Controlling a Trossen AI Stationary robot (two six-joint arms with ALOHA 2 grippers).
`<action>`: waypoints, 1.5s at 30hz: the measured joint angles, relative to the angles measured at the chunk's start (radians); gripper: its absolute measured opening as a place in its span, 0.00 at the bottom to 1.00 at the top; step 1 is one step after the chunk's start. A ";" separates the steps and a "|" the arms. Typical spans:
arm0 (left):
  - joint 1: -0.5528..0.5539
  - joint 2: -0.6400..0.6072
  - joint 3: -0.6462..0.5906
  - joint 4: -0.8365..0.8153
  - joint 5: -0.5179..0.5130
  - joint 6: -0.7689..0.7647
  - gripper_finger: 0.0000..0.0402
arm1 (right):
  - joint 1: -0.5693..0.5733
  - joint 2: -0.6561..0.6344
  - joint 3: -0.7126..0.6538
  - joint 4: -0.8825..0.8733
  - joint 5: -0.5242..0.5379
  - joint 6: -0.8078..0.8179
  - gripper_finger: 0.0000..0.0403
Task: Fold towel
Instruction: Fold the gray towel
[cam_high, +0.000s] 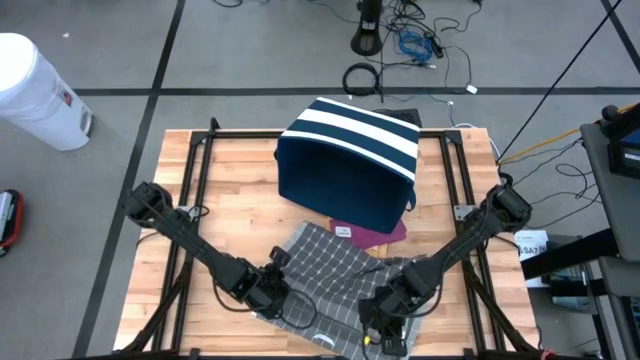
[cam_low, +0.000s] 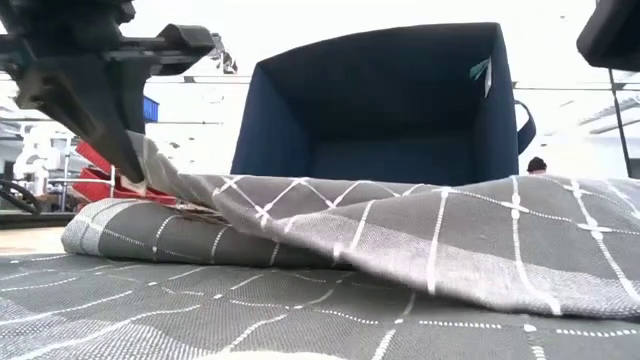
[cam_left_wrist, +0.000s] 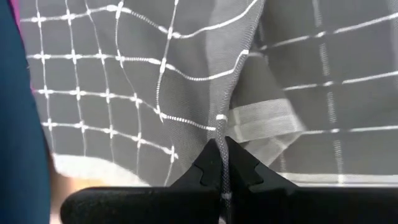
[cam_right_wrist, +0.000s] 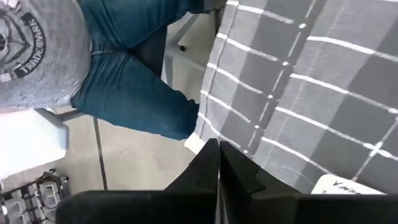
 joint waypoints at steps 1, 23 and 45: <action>-0.006 0.000 0.000 0.006 0.002 -0.005 0.00 | 0.004 0.000 0.000 0.000 0.002 0.000 0.00; 0.002 0.000 0.000 0.029 0.003 -0.019 0.00 | 0.218 0.114 0.001 -0.064 0.374 0.066 0.25; 0.002 0.000 0.000 0.049 0.004 -0.027 0.00 | 0.266 0.187 0.001 -0.105 0.475 0.120 0.25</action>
